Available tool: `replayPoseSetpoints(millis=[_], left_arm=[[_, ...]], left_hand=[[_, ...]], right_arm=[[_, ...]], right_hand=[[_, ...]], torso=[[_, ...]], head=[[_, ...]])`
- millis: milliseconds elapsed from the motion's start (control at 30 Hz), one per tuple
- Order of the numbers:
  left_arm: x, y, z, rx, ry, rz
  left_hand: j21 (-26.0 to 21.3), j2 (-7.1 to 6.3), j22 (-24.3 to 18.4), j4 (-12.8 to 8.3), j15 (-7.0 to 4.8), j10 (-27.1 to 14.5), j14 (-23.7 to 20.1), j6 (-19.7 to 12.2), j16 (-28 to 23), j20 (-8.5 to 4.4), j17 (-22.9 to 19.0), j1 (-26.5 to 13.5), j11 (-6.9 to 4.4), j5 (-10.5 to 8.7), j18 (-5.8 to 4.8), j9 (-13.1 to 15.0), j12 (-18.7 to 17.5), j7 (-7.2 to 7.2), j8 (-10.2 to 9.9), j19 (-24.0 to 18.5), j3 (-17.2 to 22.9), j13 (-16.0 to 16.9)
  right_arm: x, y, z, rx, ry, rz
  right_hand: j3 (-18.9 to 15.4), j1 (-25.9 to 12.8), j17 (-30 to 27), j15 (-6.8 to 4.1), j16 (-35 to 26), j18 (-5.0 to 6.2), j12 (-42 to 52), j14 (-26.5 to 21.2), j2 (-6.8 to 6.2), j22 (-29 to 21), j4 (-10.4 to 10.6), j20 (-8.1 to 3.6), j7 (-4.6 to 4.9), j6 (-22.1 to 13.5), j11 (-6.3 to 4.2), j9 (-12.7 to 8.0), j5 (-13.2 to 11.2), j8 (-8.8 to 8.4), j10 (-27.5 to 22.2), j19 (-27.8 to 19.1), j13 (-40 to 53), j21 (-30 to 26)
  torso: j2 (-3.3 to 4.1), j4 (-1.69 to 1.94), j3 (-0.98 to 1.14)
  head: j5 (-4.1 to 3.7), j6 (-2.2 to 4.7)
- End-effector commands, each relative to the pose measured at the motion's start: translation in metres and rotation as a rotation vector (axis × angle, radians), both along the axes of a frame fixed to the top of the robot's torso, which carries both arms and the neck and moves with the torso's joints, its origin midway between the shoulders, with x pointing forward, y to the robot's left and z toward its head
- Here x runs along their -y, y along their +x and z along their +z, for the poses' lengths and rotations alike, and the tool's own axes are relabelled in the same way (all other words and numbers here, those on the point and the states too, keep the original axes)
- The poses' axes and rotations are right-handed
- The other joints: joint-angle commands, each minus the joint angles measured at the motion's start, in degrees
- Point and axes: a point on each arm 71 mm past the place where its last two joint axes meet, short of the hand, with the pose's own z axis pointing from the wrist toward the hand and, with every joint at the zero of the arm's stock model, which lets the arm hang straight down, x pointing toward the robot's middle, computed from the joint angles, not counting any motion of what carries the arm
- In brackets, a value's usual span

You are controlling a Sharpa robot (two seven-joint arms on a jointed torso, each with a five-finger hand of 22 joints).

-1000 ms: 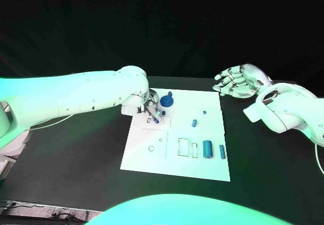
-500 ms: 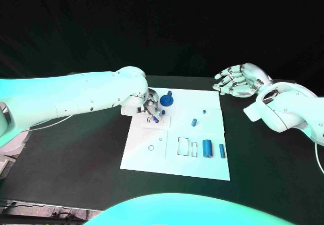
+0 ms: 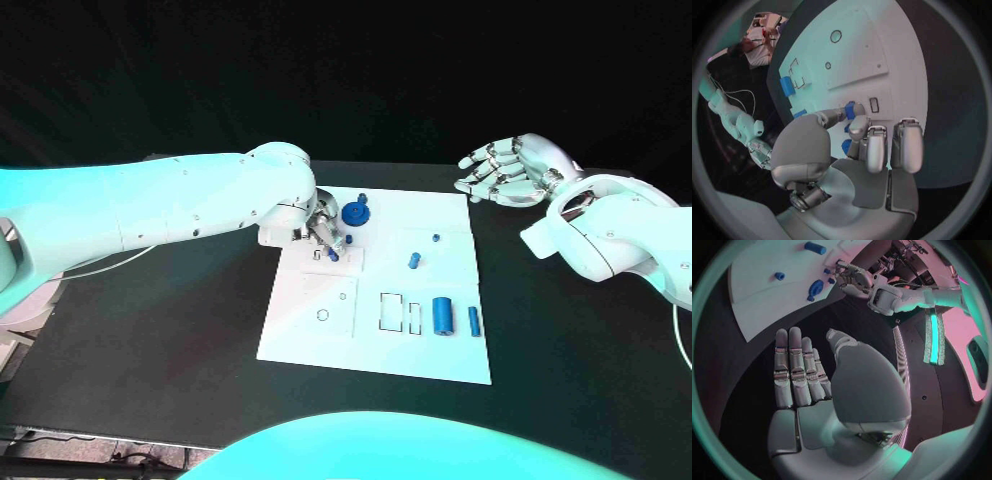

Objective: Assemble the parts on the task board

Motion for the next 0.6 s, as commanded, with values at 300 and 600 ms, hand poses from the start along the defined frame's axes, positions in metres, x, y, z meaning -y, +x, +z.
replayPoseSetpoints(millis=[300,600], left_arm=[[0.001,-0.0018,-0.0045,-0.012,0.004,-0.007],[0.0003,-0.0016,-0.0045,-0.013,0.003,-0.005]], left_hand=[[0.2,-0.42,5.6,-10.5,-0.73,1.0,6.0,0.8,0.4,-0.19,15.1,-1.8,-0.36,0.16,-0.18,-0.3,0.6,-0.75,0.2,0.6,9.1,0.4],[0.2,-1.84,5.7,-9.0,-1.06,1.1,6.0,1.3,0.4,-0.49,15.1,-3.9,-0.74,-0.08,-0.19,-0.9,0.5,-1.27,0.1,0.6,5.9,0.5]], right_arm=[[-0.001,-0.0006,-0.0003,-0.002,-0.004,0.015],[-0.0008,-0.0005,-0.0002,-0.001,-0.004,0.014]], right_hand=[[-0.3,-0.5,-0.1,-0.17,-0.3,0.68,0.1,0.4,-0.19,-0.1,0.0,0.09,0.88,0.0,-0.07,0.0,0.2,0.26,0.3,0.2,0.0,-0.3],[-0.3,-0.5,-0.1,-0.17,-0.3,0.68,0.1,0.4,-0.19,-0.1,0.0,0.09,0.88,0.0,-0.07,0.0,0.2,0.26,0.3,0.2,0.0,-0.3]], torso=[[0.0,0.01,-0.03],[0.01,0.03,-0.02]], head=[[-0.1,-0.09],[-0.09,-0.08]])
